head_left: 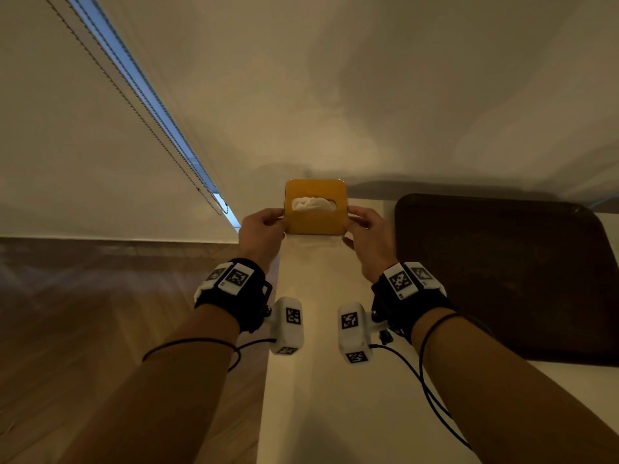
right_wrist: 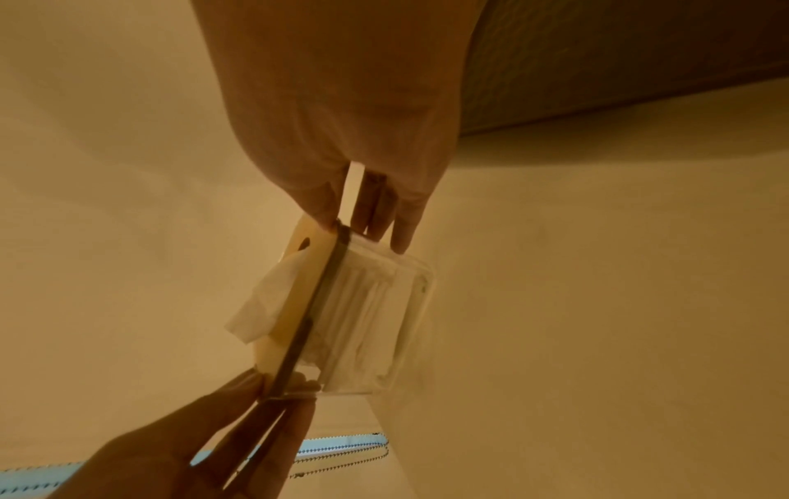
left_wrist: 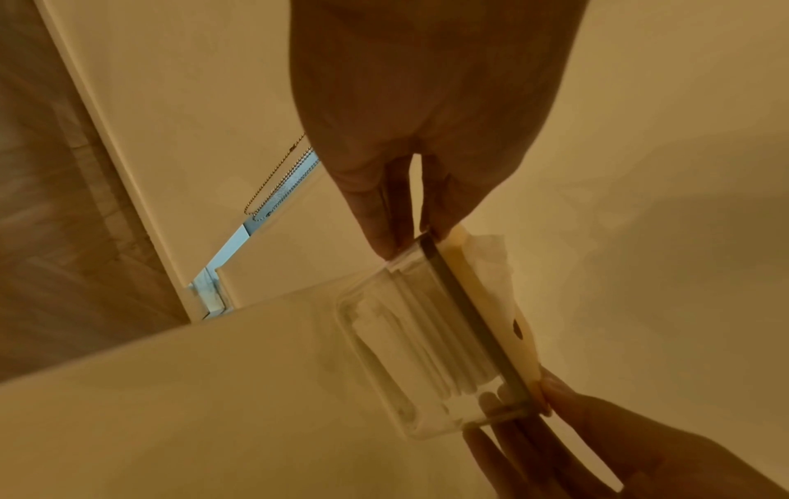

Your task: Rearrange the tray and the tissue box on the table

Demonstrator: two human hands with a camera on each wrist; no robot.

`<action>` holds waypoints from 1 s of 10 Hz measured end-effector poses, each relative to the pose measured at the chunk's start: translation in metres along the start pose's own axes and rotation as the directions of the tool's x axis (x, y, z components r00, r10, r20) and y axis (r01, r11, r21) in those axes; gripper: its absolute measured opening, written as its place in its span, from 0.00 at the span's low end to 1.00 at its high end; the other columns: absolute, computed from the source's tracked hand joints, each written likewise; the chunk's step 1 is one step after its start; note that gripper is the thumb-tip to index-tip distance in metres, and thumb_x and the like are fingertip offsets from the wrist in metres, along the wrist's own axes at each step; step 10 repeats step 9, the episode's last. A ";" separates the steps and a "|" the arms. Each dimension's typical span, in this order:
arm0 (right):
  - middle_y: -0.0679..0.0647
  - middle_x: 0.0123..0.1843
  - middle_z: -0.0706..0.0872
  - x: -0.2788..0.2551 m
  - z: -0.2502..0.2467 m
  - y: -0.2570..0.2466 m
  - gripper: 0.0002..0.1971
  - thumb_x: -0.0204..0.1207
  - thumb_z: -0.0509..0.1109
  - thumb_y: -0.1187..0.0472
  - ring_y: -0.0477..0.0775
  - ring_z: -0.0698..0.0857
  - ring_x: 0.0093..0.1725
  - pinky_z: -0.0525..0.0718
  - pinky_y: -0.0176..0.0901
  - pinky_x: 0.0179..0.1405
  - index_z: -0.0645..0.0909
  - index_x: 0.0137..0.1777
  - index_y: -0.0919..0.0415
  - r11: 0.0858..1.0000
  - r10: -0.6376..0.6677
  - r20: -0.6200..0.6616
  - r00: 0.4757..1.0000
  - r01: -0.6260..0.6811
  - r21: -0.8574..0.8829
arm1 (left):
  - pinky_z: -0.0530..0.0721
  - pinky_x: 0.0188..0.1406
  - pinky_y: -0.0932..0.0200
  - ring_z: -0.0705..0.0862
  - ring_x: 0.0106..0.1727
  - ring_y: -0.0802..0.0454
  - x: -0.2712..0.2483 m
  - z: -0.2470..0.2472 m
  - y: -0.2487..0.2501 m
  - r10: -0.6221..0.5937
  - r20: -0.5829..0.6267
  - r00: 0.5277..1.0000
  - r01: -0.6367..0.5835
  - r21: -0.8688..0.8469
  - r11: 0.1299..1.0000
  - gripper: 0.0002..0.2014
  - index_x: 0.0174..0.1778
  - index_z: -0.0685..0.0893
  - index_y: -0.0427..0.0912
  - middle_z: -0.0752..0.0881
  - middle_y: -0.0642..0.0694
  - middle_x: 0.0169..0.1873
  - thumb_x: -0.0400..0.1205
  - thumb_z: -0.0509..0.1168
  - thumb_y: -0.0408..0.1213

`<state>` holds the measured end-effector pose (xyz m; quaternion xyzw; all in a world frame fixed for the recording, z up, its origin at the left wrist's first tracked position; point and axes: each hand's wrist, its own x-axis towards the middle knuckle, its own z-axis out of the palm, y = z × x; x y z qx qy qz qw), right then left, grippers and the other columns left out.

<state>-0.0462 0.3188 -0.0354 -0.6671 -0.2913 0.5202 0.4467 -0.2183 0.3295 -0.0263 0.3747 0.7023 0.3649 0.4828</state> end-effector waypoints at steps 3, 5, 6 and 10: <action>0.47 0.50 0.83 -0.001 0.003 0.002 0.12 0.79 0.68 0.66 0.59 0.85 0.61 0.87 0.58 0.60 0.83 0.60 0.55 1.000 -0.008 -0.011 1.000 0.008 -0.006 | 0.86 0.62 0.40 0.88 0.57 0.33 0.002 -0.005 0.003 0.030 0.056 0.998 -0.030 -0.007 1.000 0.13 0.57 0.89 0.37 0.90 0.39 0.45 0.78 0.66 0.27; 0.48 0.50 0.83 0.000 0.002 0.000 0.13 0.80 0.68 0.66 0.58 0.85 0.59 0.87 0.59 0.60 0.83 0.62 0.57 0.999 -0.011 -0.002 1.000 0.011 -0.034 | 0.86 0.62 0.40 0.88 0.57 0.34 0.005 -0.007 0.004 0.033 0.065 0.997 -0.034 0.011 0.999 0.13 0.58 0.89 0.36 0.90 0.38 0.45 0.78 0.66 0.28; 0.50 0.50 0.84 0.001 0.003 0.000 0.13 0.79 0.68 0.66 0.60 0.85 0.59 0.87 0.60 0.61 0.83 0.62 0.57 0.999 -0.021 -0.014 1.000 0.020 -0.046 | 0.86 0.61 0.41 0.89 0.56 0.34 0.007 -0.006 0.003 0.034 0.064 0.997 -0.036 0.017 0.999 0.14 0.58 0.88 0.36 0.90 0.39 0.45 0.78 0.66 0.28; 0.41 0.53 0.81 -0.012 -0.031 0.002 0.16 0.80 0.68 0.59 0.48 0.82 0.59 0.83 0.52 0.67 0.80 0.67 0.55 0.992 -0.062 -0.018 0.998 0.060 -0.112 | 0.87 0.58 0.47 0.87 0.50 0.45 0.014 -0.054 -0.029 -0.059 -0.095 0.994 0.055 -0.039 0.998 0.18 0.63 0.86 0.38 0.89 0.37 0.52 0.76 0.69 0.36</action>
